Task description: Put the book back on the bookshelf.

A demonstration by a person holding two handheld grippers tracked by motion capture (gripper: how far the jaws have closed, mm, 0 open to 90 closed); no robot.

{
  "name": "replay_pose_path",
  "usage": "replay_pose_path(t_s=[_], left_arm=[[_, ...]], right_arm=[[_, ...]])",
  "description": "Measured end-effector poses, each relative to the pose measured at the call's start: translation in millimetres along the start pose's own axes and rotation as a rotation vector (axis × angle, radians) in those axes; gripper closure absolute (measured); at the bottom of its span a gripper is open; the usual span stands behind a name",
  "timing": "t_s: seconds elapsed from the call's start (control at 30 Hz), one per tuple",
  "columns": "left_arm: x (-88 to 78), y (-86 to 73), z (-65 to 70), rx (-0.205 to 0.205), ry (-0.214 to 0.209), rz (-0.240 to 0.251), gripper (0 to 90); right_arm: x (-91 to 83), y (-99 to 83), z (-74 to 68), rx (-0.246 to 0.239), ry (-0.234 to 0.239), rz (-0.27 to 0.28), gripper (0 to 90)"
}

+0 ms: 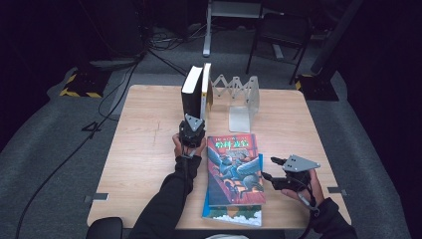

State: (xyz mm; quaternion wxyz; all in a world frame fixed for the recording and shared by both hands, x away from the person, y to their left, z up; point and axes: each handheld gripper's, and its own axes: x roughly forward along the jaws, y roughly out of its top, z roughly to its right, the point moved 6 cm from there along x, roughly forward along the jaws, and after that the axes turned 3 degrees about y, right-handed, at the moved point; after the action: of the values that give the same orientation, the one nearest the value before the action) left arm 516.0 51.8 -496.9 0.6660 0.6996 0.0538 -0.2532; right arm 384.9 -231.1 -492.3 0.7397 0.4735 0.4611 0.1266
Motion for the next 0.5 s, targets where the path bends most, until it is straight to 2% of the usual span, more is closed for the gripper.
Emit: replay_pose_path(t_s=[0.13,0.23,0.3,0.5], left_arm=[[2.9,2.8,-2.8,0.011,0.015,-0.001,84.7],[5.7,5.6,-4.8,-0.011,0.017,0.002,84.8],[6.3,6.2,-4.9,-0.006,0.017,-0.001,84.9],[10.9,9.4,1.0,0.009,0.012,0.0,85.7]], right_arm=[[0.1,0.2,-0.3,-0.005,0.0,0.0,34.7],[0.1,0.0,0.3,-0.002,-0.001,0.0,34.8],[0.1,0.0,0.3,-0.003,-0.001,0.0,34.7],[0.1,0.0,0.0,-0.003,-0.001,-0.002,34.8]])
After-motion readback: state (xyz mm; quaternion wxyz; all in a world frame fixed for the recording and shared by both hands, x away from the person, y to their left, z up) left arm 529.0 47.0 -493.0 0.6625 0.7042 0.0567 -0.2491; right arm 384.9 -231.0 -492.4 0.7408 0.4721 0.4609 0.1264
